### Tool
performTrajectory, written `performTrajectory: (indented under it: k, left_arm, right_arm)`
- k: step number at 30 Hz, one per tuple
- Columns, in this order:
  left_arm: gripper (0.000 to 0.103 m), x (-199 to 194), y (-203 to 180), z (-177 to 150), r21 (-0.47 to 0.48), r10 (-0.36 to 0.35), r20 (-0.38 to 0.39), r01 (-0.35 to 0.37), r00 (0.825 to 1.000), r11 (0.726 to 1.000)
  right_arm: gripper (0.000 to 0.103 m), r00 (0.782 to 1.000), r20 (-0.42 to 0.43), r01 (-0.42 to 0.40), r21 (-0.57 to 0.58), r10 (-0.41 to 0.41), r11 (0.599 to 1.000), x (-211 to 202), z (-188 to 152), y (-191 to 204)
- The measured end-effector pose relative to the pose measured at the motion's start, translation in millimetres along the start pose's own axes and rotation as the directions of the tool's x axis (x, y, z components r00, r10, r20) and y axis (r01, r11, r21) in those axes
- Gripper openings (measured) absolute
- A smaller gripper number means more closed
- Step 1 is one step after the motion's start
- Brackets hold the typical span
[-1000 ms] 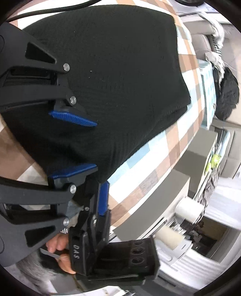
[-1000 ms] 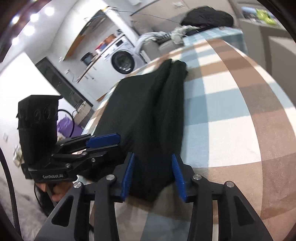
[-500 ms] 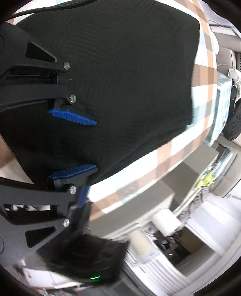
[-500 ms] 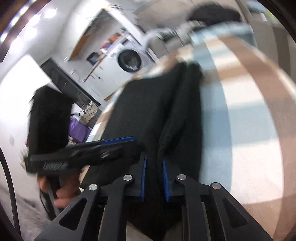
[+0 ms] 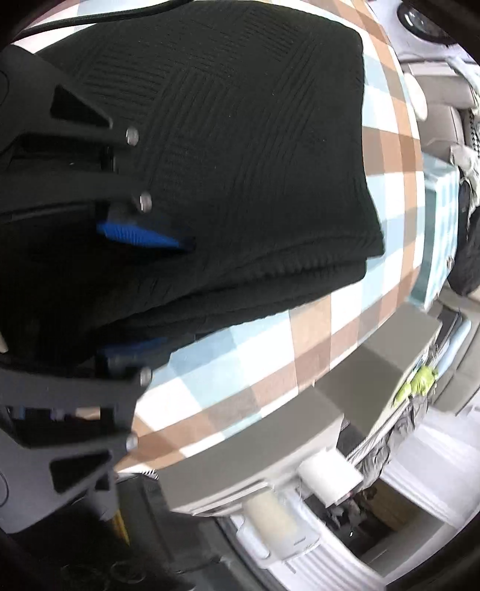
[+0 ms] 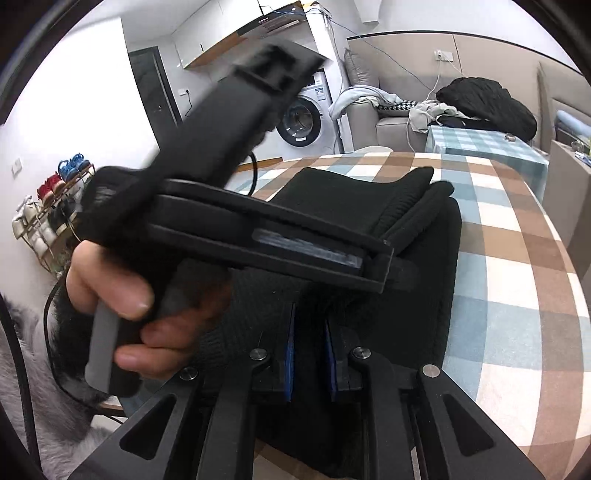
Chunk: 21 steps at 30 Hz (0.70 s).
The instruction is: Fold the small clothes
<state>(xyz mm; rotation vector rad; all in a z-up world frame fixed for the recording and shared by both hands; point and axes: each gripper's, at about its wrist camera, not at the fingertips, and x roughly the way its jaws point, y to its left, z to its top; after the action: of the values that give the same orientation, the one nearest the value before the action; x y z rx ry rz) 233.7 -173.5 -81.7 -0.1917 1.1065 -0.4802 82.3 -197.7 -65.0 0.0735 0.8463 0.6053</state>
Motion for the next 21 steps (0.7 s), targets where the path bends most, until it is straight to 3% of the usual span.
performTrajectory:
  k: [1, 2, 8, 11, 15, 21]
  left_arm:
    - [0.018, 1, 1, 1, -0.004, -0.004, 0.015, 0.004, 1.0, 1.0]
    - [0.016, 1, 1, 2, -0.008, -0.007, 0.023, 0.007, 1.0, 1.0]
    - [0.014, 8, 3, 7, -0.026, -0.058, 0.053, 0.059, 0.997, 0.998]
    - [0.015, 22, 5, 4, -0.026, -0.06, 0.029, 0.061, 0.998, 0.998]
    - [0.015, 22, 1, 5, -0.023, -0.058, 0.03, 0.058, 0.998, 0.998]
    - [0.03, 13, -3, 3, 0.002, -0.043, 0.021, 0.043, 0.999, 0.999]
  right_arm:
    - [0.014, 1.0, -0.002, 0.005, 0.002, -0.005, 1.0, -1, 0, -1]
    - [0.014, 1.0, -0.007, 0.014, 0.01, -0.014, 1.0, -1, -1, -3]
    - [0.015, 0.999, -0.039, 0.034, 0.099, -0.03, 0.994, -2, -10, -20]
    - [0.015, 0.997, -0.08, 0.03, 0.219, -0.013, 0.975, 0, -20, -39]
    - [0.019, 0.995, -0.066, -0.045, 0.419, 0.079, 0.907, -5, -39, -65]
    - [0.018, 0.993, -0.059, -0.067, 0.449, 0.105, 0.891, -12, -49, -66]
